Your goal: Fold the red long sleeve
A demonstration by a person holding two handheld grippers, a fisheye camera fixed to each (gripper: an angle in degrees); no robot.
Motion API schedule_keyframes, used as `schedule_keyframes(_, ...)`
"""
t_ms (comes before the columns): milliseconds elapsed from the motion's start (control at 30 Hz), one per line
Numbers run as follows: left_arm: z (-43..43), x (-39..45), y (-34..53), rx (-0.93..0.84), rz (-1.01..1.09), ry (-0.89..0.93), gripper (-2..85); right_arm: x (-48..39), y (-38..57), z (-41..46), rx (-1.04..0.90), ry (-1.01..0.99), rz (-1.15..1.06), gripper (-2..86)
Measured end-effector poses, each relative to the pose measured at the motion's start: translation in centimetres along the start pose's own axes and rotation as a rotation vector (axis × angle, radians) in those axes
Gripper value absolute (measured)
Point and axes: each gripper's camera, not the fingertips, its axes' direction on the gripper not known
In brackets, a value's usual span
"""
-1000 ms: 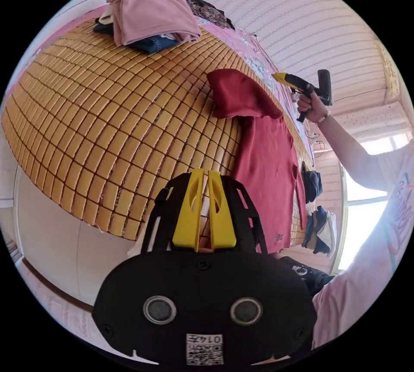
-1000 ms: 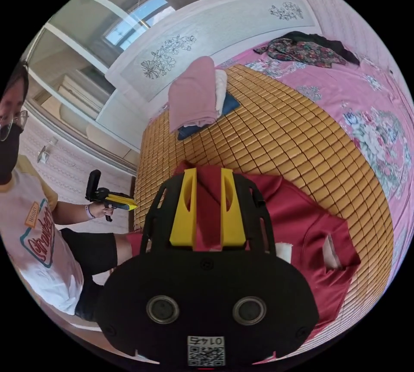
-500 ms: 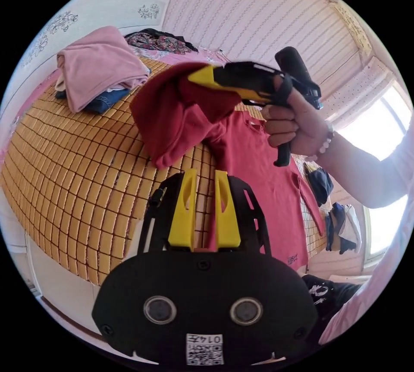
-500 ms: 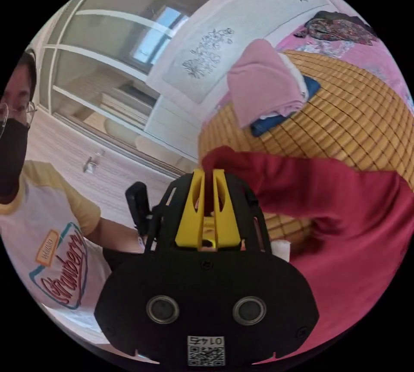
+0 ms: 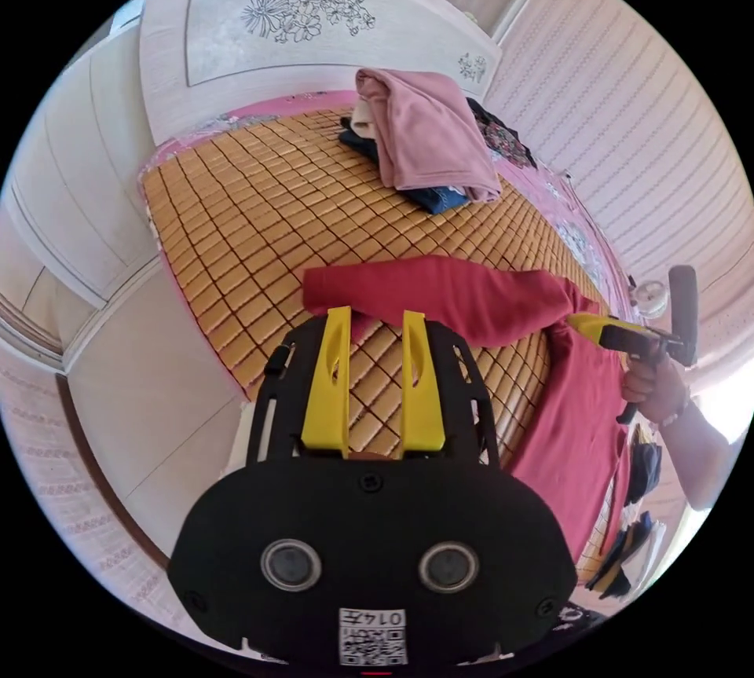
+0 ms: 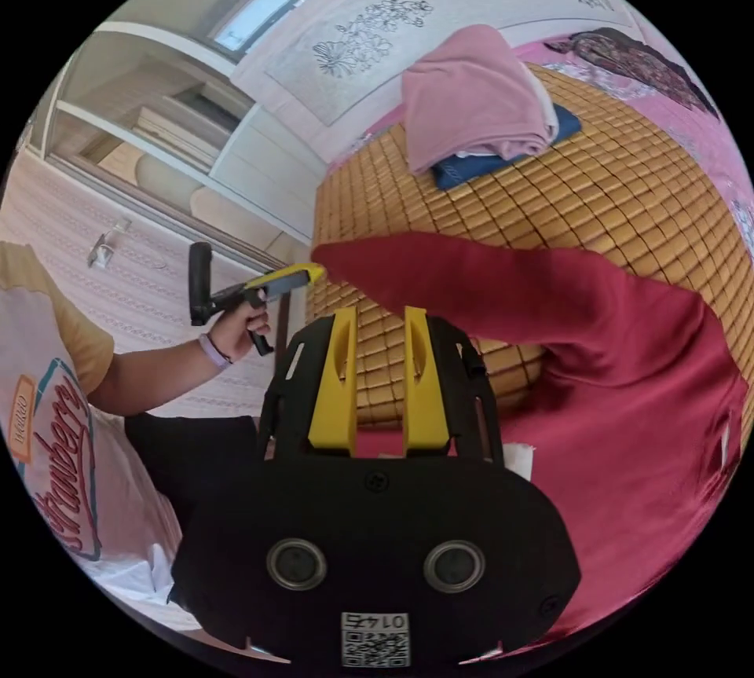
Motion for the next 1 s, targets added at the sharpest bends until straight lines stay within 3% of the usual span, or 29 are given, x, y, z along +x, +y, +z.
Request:
schedule_keyframes(267,4.4,-0.2,-3.4,-0.172,0.149,-0.124,8.9,2.1,1.3,0.4,0.062,0.054,0.147,8.4)
schedule_keyframes(400,4.6,-0.9,-6.2,-0.234,0.097,-0.042,0.3,2.6,1.6,1.8,0.019,0.051,0.190,8.0)
schedule_keyframes(467,1.2,-0.9,-7.8,-0.078,0.076,0.010,-0.4,2.8,2.2,1.8,0.021,0.037,0.213,7.8)
schedule_keyframes(533,-4.6,-0.6,-8.4,0.208,0.149,0.111,-0.5,2.5,2.9,1.5,0.036,0.055,0.215,7.7)
schedule_keyframes(567,-5.5,-0.6,-8.2,0.248,0.162,0.113,-0.4,2.2,3.3,1.4,0.034,0.115,0.219,7.8)
schedule_keyframes(700,-4.8,-4.1,-6.8,0.178,-0.098,0.180,2.9,0.6,4.2,1.9,0.003,0.273,0.178,9.3)
schedule_keyframes(833,-1.1,-9.0,-4.5,0.024,-0.391,0.343,6.2,0.0,3.9,3.3,-0.031,0.264,0.167,10.5)
schedule_keyframes(1000,-0.2,-8.7,-5.9,0.005,-0.377,0.254,7.2,-1.2,1.8,4.6,0.023,0.248,0.129,10.4)
